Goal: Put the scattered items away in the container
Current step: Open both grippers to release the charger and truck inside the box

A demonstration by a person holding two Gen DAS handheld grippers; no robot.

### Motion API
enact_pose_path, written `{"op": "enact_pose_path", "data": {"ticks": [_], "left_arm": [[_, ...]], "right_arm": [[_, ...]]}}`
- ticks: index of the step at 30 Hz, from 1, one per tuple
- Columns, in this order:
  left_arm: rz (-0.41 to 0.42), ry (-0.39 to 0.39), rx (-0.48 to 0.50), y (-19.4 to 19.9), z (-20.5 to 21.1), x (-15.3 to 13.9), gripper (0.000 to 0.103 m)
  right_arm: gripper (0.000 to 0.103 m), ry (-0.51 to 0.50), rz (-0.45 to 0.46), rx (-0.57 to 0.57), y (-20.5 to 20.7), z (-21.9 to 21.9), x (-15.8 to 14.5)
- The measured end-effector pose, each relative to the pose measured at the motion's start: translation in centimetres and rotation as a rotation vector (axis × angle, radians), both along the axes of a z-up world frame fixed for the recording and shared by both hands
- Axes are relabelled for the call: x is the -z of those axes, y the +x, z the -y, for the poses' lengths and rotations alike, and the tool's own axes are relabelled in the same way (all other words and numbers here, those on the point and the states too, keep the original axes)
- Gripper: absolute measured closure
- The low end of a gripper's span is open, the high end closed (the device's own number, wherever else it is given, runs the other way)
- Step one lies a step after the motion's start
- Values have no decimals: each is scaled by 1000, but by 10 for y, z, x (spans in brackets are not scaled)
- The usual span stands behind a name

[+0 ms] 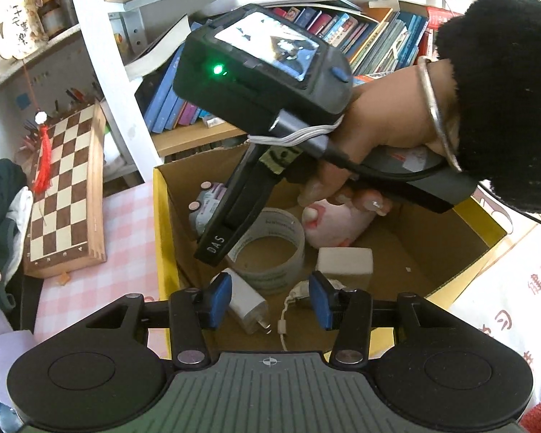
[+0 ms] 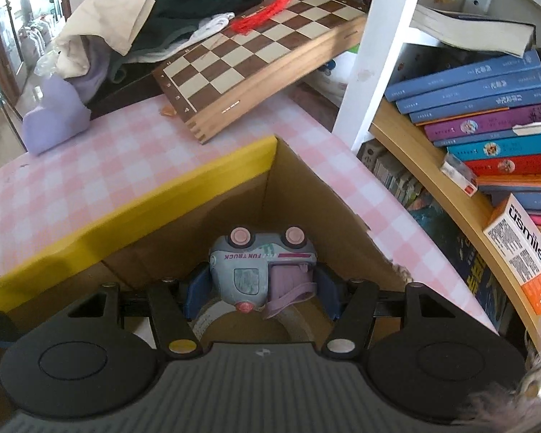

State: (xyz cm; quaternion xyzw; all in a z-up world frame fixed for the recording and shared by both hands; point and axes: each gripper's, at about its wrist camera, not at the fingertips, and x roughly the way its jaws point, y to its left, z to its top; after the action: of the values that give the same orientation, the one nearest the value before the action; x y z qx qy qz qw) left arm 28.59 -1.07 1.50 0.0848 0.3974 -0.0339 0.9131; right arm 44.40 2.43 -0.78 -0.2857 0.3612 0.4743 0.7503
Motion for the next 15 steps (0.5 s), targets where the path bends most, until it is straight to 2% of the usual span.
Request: {"op": "enact_pose_path", "data": {"ticks": [5, 8, 10, 15], "left_arm": [[6, 11, -6, -5, 1, -5, 55], [11, 14, -16, -8, 1, -6, 55], [16, 15, -22, -9, 0, -7, 55], [31, 16, -23, -13, 2, -9, 54]], "right_arm": [[43, -14, 17, -11, 0, -5, 3], [38, -6, 17, -20, -1, -5, 1], [30, 9, 17, -25, -3, -3, -2], [27, 25, 35, -18, -9, 7, -11]]}}
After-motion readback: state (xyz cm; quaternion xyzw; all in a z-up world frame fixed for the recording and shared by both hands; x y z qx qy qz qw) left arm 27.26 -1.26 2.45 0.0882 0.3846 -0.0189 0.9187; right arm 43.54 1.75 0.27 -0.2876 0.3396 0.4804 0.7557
